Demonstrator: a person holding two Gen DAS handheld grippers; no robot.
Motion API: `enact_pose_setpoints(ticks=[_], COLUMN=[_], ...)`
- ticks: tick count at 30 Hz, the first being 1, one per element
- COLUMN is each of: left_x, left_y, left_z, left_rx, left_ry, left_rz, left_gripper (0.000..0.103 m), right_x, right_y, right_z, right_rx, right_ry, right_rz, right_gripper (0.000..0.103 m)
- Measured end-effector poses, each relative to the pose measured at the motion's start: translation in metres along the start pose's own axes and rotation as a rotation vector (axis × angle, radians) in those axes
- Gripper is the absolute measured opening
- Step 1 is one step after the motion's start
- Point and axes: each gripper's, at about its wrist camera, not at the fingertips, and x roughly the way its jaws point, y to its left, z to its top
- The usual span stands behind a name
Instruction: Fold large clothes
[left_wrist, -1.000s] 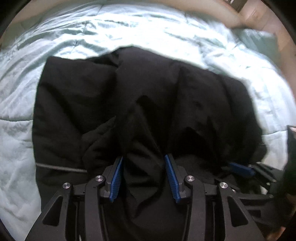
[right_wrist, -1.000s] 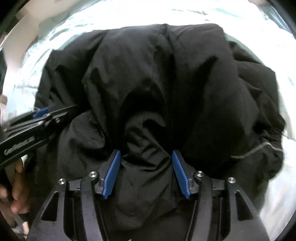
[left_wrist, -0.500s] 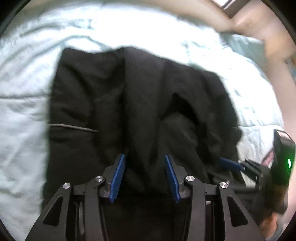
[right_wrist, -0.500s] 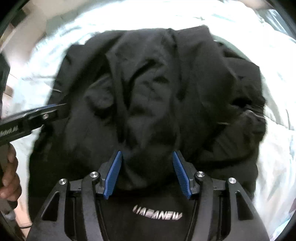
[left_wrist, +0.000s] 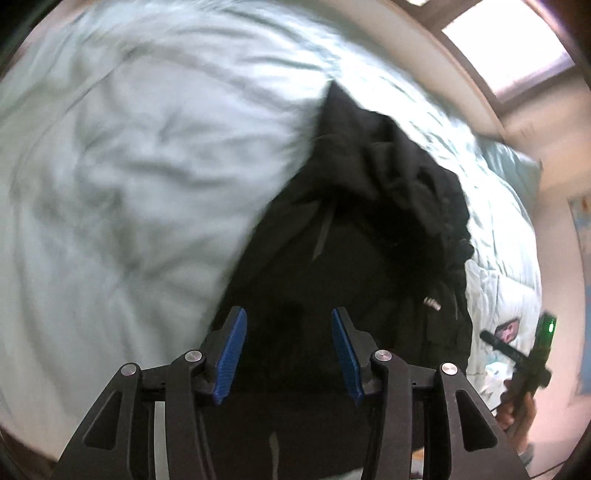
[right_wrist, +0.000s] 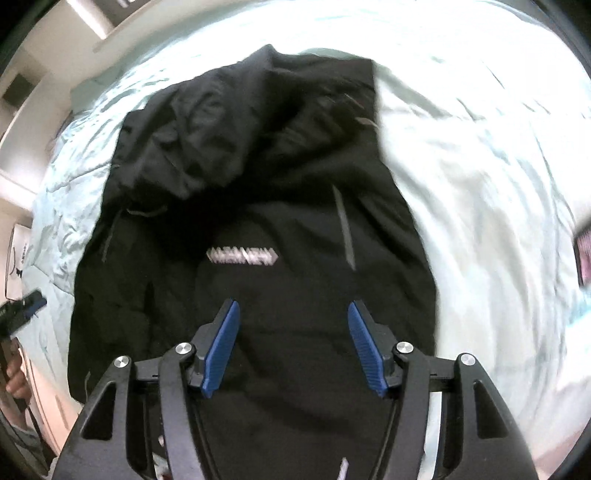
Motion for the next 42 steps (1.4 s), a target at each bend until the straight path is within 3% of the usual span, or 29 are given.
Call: enact_pose_setpoints(ticks=[5,9,13,20,26,27,28,30,33,36,42], left_x=[0.003,0.021,0.039,0.055,0.058,0.058,0.058,0.054,0.036,0.024,0.046], left_y=[0.052,0.067,0.068,0.061,0.046,0.044,0.042,0.038,0.027,0.017,0.025], left_z=[-0.052,-0.087,-0.103,-0.101,-0.09,-0.089,-0.088,-0.087,-0.082,-0.076,-0.081], left_rx=[-0.134,-0.183,-0.201,-0.162,-0.114,-0.105,-0.098,-0.084,-0.074,-0.045,-0.098], left_ry=[0.081,0.159,0.199,0.212,0.209,0.208,0.207,0.193,0.15,0.141,0.198], left_rz=[-0.009,-0.038,-0.042,-0.022,-0.03,-0.03,-0.029,-0.035,-0.122,-0.203,-0.246], left_gripper=[0.049,0.049,0.049,0.049,0.049,0.049,0.049,0.049,0.049,0.049,0.049], right_x=[-0.006,-0.002,-0.004,-0.003,0.006,0.008,0.01,0.006,-0.01,-0.019,0.001], right_y=[-0.035,-0.055,-0.081,-0.121,-0.126,-0.123,-0.119,-0.103,-0.089,-0.09,-0.108], right_z=[-0.045,-0.08,-0.112,-0.14,-0.149,-0.149,-0.148,-0.145,-0.143,-0.143,-0.145], right_rx=[0.046,0.088,0.142,0.275,0.307,0.29,0.27,0.176,0.106,0.135,0.248], right_ry=[0.059,0.12,0.153,0.181,0.2,0.207,0.212,0.205,0.174,0.172,0.241], right_rz=[-0.023,-0.042,-0.072,-0.053,0.006,0.003,-0.008,-0.079,-0.107,-0.02,0.093], right_gripper=[0.064,0.064,0.064,0.064,0.064,0.058,0.041,0.039,0.038,0.037,0.043])
